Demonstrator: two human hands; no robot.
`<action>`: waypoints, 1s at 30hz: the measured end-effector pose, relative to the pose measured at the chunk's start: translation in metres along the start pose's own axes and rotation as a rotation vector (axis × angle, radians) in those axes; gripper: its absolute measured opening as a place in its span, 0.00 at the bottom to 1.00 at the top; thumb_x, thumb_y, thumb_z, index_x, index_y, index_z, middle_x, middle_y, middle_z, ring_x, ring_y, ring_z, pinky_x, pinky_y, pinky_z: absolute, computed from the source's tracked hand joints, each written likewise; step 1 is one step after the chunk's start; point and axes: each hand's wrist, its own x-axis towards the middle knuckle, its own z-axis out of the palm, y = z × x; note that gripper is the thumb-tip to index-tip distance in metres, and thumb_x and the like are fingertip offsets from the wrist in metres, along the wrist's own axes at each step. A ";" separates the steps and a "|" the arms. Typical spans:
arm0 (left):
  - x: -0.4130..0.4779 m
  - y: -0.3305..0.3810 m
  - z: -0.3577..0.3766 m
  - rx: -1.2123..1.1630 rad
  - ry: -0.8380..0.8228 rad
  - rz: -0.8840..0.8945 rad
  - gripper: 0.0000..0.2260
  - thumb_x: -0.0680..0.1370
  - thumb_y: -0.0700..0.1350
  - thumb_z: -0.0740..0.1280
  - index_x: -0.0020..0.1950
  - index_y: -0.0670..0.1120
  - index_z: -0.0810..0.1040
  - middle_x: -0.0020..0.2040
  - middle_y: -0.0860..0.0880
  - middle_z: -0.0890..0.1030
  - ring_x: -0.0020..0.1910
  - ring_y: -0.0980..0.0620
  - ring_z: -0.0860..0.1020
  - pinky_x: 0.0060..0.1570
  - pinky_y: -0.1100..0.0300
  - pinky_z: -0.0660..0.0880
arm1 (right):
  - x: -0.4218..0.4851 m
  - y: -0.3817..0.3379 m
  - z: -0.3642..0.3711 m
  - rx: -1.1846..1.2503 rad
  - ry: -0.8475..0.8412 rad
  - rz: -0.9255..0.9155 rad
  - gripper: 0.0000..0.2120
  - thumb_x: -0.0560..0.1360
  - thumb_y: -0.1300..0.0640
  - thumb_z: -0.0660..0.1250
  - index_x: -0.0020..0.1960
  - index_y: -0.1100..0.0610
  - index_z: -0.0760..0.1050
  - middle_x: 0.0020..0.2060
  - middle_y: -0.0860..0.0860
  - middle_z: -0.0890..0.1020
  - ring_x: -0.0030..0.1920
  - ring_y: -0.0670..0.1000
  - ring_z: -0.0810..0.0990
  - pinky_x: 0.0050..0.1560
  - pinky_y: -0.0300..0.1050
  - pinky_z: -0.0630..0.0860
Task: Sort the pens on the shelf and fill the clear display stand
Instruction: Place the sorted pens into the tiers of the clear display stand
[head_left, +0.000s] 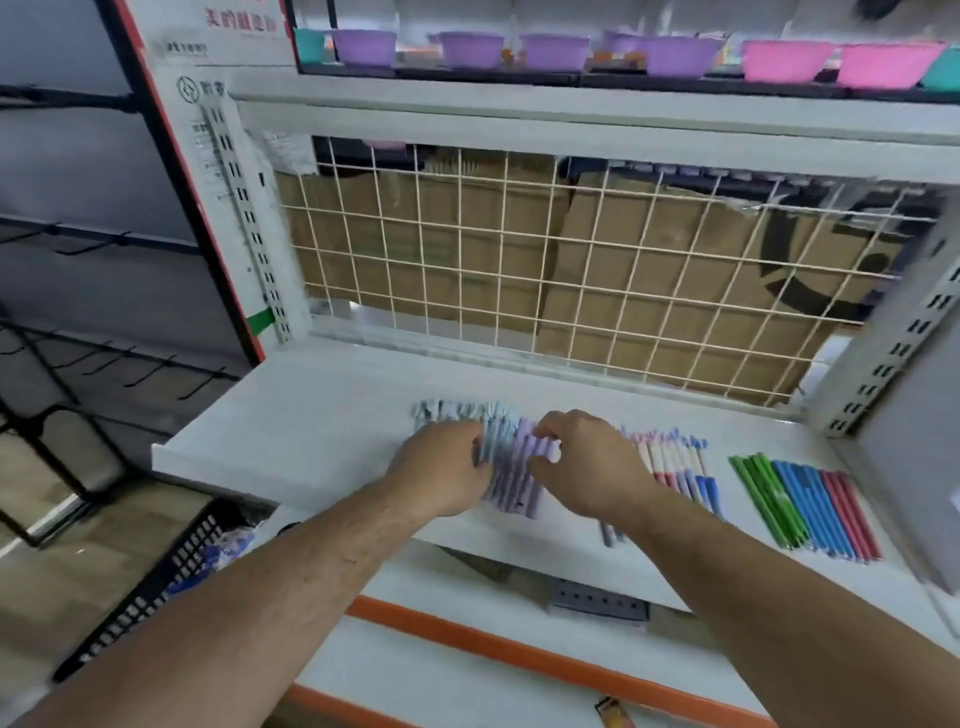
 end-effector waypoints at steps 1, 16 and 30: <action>0.001 -0.016 0.000 -0.008 -0.002 -0.022 0.07 0.76 0.50 0.67 0.52 0.49 0.77 0.49 0.51 0.81 0.48 0.47 0.78 0.49 0.52 0.78 | 0.006 -0.008 0.006 0.003 -0.007 -0.002 0.16 0.78 0.50 0.66 0.65 0.52 0.76 0.58 0.53 0.79 0.57 0.57 0.78 0.53 0.46 0.74; 0.045 -0.087 0.013 -0.165 -0.022 -0.350 0.10 0.74 0.48 0.68 0.48 0.44 0.73 0.44 0.46 0.80 0.42 0.46 0.77 0.33 0.59 0.68 | 0.066 -0.052 0.047 -0.011 -0.014 0.031 0.14 0.79 0.49 0.65 0.62 0.53 0.78 0.56 0.50 0.81 0.55 0.53 0.79 0.54 0.46 0.77; 0.050 -0.086 0.011 -0.233 -0.038 -0.384 0.16 0.72 0.57 0.70 0.37 0.45 0.74 0.30 0.51 0.78 0.29 0.53 0.77 0.26 0.62 0.66 | 0.084 -0.043 0.056 0.071 0.014 0.065 0.10 0.76 0.48 0.66 0.55 0.49 0.80 0.44 0.41 0.79 0.46 0.47 0.77 0.45 0.41 0.72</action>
